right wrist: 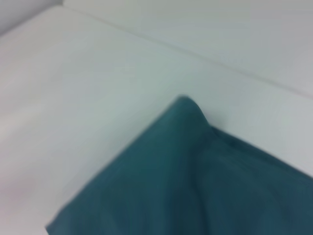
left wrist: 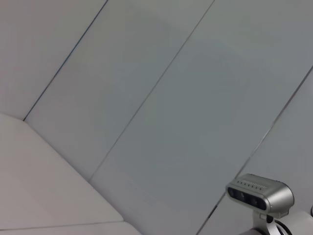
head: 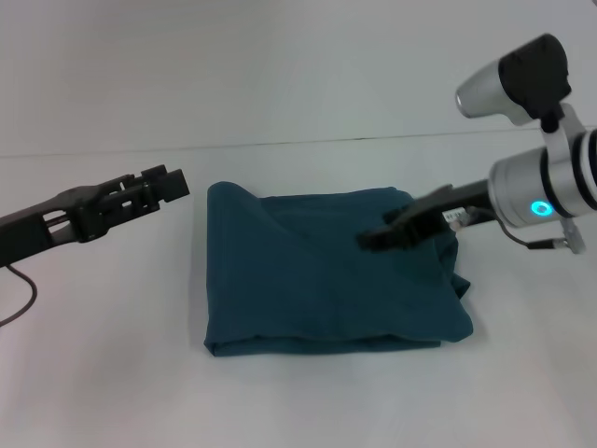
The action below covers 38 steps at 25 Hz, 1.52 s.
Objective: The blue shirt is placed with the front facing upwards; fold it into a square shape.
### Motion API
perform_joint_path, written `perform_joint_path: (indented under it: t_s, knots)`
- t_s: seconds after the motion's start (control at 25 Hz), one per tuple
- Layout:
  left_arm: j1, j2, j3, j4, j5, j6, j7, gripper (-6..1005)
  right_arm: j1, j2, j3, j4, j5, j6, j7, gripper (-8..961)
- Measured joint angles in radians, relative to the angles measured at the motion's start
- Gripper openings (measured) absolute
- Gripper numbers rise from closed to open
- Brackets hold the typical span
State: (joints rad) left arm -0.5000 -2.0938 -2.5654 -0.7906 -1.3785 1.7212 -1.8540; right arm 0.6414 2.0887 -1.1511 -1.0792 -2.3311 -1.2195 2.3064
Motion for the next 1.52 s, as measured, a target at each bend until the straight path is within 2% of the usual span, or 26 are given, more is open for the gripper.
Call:
perform_joint_path:
  t_s: [0.44, 0.64, 1.12, 1.32, 1.36, 1.52]
  knots:
    - [-0.001, 0.008, -0.017, -0.001, -0.004, -0.006, 0.001, 682, 0.131, 0.010, -0.091, 0.195, 0.023, 0.100, -0.025, 609]
    - [-0.001, 0.017, -0.043, 0.002, -0.004, -0.011, 0.001, 682, 0.137, 0.010, -0.168, 0.234, 0.082, 0.147, -0.032, 610]
    - [0.002, 0.018, -0.091, 0.005, -0.004, -0.005, 0.000, 683, 0.151, 0.010, -0.235, 0.312, 0.170, 0.172, -0.042, 609]
    - [0.002, 0.018, -0.093, 0.007, -0.004, -0.013, 0.005, 683, 0.138, 0.004, -0.221, 0.286, 0.206, 0.176, -0.068, 610]
    - [0.002, 0.018, -0.094, 0.007, -0.004, -0.014, 0.007, 683, 0.105, -0.001, -0.197, 0.220, 0.249, 0.163, -0.111, 610]
    - [0.002, 0.018, -0.094, 0.006, -0.003, -0.031, 0.020, 683, 0.049, -0.003, -0.137, 0.117, 0.291, 0.138, -0.193, 610]
